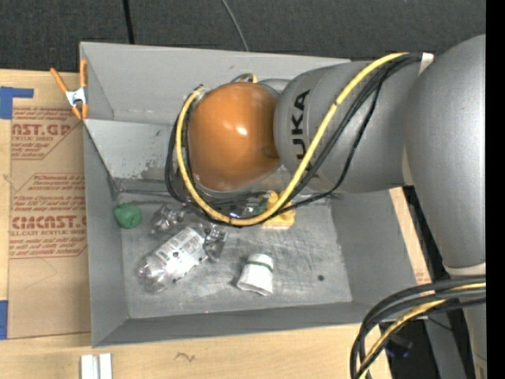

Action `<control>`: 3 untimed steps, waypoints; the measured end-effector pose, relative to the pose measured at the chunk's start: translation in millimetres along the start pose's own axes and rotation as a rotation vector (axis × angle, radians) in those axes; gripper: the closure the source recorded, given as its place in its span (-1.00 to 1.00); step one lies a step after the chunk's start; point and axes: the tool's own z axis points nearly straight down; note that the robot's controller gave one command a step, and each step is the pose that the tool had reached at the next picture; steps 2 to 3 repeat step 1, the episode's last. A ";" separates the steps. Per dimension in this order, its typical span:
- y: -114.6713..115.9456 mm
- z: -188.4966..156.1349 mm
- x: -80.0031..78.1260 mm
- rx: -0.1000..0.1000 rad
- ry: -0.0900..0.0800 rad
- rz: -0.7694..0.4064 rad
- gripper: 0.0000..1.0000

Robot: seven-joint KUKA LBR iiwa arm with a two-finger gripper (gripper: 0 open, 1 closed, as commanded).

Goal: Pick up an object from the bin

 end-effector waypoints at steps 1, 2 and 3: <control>-8.3 65.2 -34.1 -0.002 0.004 -0.247 1.00; -8.3 65.2 -34.1 -0.002 0.004 -0.247 1.00; -8.3 65.2 -34.1 -0.002 0.004 -0.247 1.00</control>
Offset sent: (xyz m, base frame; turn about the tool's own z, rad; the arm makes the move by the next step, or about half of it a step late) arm 0.0000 0.0000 0.0000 0.0000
